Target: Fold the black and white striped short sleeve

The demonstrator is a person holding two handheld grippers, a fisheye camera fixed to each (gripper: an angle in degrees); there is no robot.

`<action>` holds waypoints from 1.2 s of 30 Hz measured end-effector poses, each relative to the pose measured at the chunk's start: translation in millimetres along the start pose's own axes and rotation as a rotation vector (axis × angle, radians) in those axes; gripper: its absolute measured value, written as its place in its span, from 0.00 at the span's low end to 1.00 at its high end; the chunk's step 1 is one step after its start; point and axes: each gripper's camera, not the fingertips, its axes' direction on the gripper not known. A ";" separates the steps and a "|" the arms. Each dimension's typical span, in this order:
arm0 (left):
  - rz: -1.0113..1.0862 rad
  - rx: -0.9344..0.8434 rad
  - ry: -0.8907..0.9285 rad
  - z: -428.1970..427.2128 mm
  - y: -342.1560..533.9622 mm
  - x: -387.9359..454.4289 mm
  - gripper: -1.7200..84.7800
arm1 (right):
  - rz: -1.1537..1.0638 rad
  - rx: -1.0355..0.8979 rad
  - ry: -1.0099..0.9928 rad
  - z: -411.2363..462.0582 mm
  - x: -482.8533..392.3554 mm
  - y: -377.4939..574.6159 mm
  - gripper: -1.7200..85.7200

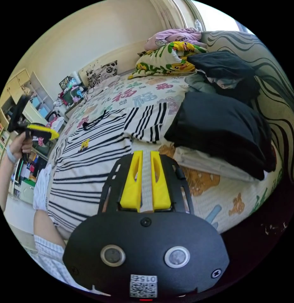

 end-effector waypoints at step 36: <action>-0.093 0.535 0.318 -29.6 -101.4 -165.2 0.01 | -0.331 0.138 -0.084 -23.5 -133.6 -5.9 0.01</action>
